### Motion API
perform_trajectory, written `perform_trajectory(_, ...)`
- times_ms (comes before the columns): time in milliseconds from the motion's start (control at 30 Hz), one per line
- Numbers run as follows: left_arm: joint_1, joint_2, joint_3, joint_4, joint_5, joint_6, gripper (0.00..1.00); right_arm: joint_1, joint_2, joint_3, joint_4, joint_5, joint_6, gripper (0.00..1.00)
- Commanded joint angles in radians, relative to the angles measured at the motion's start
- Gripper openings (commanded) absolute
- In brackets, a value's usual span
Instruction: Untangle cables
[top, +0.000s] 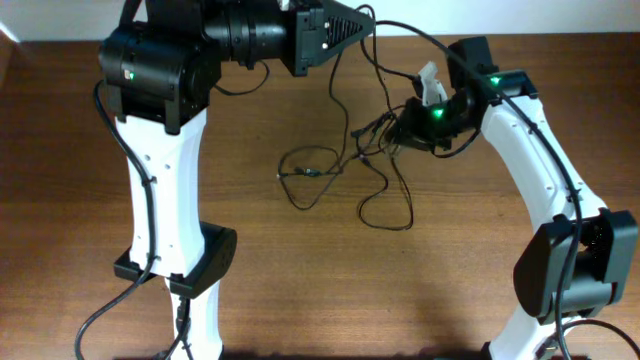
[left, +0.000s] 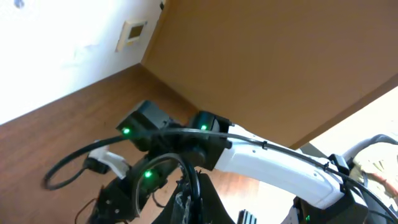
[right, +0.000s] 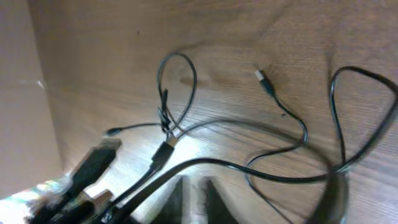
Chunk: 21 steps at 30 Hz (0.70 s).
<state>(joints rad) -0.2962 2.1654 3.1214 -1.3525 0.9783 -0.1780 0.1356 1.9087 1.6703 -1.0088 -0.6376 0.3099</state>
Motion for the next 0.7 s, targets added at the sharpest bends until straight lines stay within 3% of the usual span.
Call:
perform_trajectory(0,0.077,-0.032,0.017,0.013,0.026,-0.031,0.0,-0.102,-0.013,0.011,-0.019,-0.072,0.061,0.04)
perform_trajectory(33,0.093,-0.032,0.014,0.004,-0.004,-0.031,0.0,-0.12,-0.027,0.014,-0.018,-0.132,0.043,0.04)
perform_trajectory(67,0.097,-0.032,0.005,-0.04,-0.12,-0.031,0.0,-0.122,-0.068,0.02,-0.015,-0.208,-0.016,0.13)
perform_trajectory(100,0.087,-0.032,-0.007,-0.081,-0.217,-0.032,0.0,-0.104,-0.106,0.024,-0.01,-0.221,-0.042,0.47)
perform_trajectory(133,0.076,-0.032,-0.021,-0.103,-0.302,-0.07,0.0,-0.08,-0.138,0.024,0.002,-0.233,-0.041,0.68)
perform_trajectory(200,0.059,-0.032,-0.035,-0.107,-0.418,-0.222,0.0,-0.026,-0.154,0.024,0.033,-0.267,-0.04,0.75)
perform_trajectory(267,0.052,-0.032,-0.035,-0.103,-0.426,-0.264,0.0,0.02,-0.14,0.024,0.055,-0.21,0.02,0.75)
perform_trajectory(367,0.052,-0.032,-0.035,-0.103,-0.381,-0.301,0.0,0.117,-0.098,0.024,0.143,0.053,0.131,0.75)
perform_trajectory(500,0.052,-0.032,-0.035,-0.1,-0.327,-0.301,0.0,0.172,0.022,0.024,0.278,0.153,0.223,0.68)
perform_trajectory(533,0.052,-0.032,-0.035,-0.098,-0.319,-0.301,0.0,0.171,0.058,0.024,0.314,0.153,0.262,0.59)
perform_trajectory(567,0.052,-0.032,-0.035,-0.098,-0.32,-0.301,0.0,0.165,0.075,0.024,0.335,0.153,0.292,0.43)
perform_trajectory(633,0.055,-0.032,-0.035,-0.1,-0.32,-0.3,0.0,0.145,0.073,0.024,0.334,0.161,0.301,0.04)
perform_trajectory(667,0.064,-0.032,-0.035,-0.1,-0.319,-0.3,0.0,0.123,0.072,0.024,0.318,0.161,0.301,0.04)
